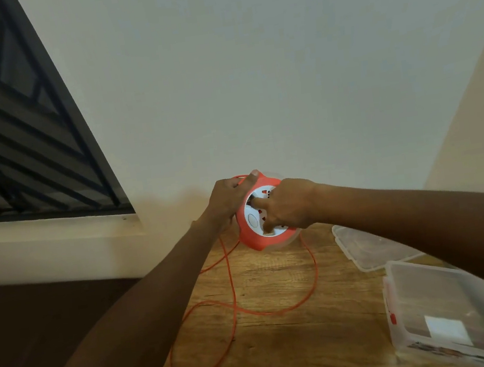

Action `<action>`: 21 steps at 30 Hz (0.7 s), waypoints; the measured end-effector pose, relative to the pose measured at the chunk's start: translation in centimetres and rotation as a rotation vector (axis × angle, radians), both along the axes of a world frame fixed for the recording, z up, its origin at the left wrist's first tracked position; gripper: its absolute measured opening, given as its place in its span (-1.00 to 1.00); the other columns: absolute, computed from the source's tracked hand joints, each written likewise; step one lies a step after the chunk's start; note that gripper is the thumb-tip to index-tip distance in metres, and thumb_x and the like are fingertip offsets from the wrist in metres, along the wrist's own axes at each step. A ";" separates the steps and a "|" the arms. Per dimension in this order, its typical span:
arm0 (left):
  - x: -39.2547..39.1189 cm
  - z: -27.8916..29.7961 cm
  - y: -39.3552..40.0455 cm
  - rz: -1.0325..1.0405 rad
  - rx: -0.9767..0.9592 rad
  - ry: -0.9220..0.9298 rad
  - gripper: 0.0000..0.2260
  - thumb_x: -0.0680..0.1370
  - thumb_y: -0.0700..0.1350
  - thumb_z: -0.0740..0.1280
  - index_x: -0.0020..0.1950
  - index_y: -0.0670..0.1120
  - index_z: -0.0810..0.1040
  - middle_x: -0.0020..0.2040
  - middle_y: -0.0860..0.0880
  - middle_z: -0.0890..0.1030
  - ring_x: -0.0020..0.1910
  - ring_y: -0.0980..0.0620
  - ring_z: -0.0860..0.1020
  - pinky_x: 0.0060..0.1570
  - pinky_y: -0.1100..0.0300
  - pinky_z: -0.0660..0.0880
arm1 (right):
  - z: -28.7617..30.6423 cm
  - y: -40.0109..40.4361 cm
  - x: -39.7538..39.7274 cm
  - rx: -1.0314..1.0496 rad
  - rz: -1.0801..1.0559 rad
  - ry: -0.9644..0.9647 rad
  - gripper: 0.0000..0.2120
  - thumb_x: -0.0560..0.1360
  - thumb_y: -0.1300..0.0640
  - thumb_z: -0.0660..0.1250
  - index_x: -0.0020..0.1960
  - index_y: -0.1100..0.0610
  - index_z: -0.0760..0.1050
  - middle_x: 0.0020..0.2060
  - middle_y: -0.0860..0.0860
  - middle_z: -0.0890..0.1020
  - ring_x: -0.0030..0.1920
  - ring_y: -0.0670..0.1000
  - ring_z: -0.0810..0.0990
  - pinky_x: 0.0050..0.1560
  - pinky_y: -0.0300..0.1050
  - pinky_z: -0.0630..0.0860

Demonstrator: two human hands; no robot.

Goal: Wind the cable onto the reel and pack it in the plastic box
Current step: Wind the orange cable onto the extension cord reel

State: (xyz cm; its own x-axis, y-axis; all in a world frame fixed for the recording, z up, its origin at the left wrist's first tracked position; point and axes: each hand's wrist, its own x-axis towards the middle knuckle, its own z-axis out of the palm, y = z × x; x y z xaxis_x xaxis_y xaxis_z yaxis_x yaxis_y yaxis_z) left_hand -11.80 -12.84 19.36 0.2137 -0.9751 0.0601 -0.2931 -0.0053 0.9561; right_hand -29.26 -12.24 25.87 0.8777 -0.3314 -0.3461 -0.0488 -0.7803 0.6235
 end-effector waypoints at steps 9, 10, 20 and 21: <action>0.2 0.0 0.4 -0.085 -0.005 0.008 -0.57 0.58 0.23 0.37 -0.08 -0.13 0.75 -0.13 -0.17 0.77 -0.13 -0.20 0.74 -0.08 -0.06 0.67 | -0.5 -0.3 0.1 -0.075 0.125 -0.081 -0.49 0.54 0.07 0.35 0.44 -0.20 0.32 0.14 0.13 0.60 0.00 0.16 0.64 -0.34 -0.05 0.42; 0.2 0.0 0.4 -0.057 -0.016 0.038 -0.56 0.58 0.23 0.37 -0.05 -0.15 0.75 -0.10 -0.19 0.77 -0.09 -0.25 0.74 0.00 -0.11 0.67 | -0.7 -0.6 0.0 -0.050 0.068 -0.185 -0.47 0.53 0.05 0.35 0.44 -0.20 0.29 0.07 0.08 0.63 -0.05 0.13 0.65 -0.36 -0.07 0.38; -0.3 1.2 -0.5 0.194 -0.133 0.067 -0.45 0.60 0.18 0.37 -0.06 -0.37 0.64 -0.14 -0.36 0.69 -0.23 -0.25 0.66 -0.15 -0.06 0.62 | -4.2 0.2 1.5 0.272 -0.606 -1.059 -0.38 0.51 -0.24 0.19 0.50 -0.04 0.21 0.14 0.08 0.63 0.06 0.18 0.62 -0.07 0.02 0.52; -0.2 0.9 -0.5 0.177 -0.124 0.062 -0.43 0.60 0.18 0.38 -0.04 -0.39 0.63 -0.10 -0.40 0.67 -0.24 -0.22 0.65 -0.15 -0.03 0.61 | -4.2 0.3 1.5 0.319 -0.642 -1.065 -0.39 0.53 -0.24 0.18 0.51 -0.04 0.21 0.19 0.08 0.61 0.12 0.17 0.60 -0.01 0.04 0.53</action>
State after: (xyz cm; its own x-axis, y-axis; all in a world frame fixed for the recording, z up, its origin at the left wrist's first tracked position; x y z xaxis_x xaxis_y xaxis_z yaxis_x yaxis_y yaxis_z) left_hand -11.97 -13.31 20.28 0.3876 -0.9080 0.1588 -0.2383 0.0677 0.9688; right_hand -27.74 -11.89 21.64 0.4832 -0.8285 0.2830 -0.8266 -0.5382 -0.1644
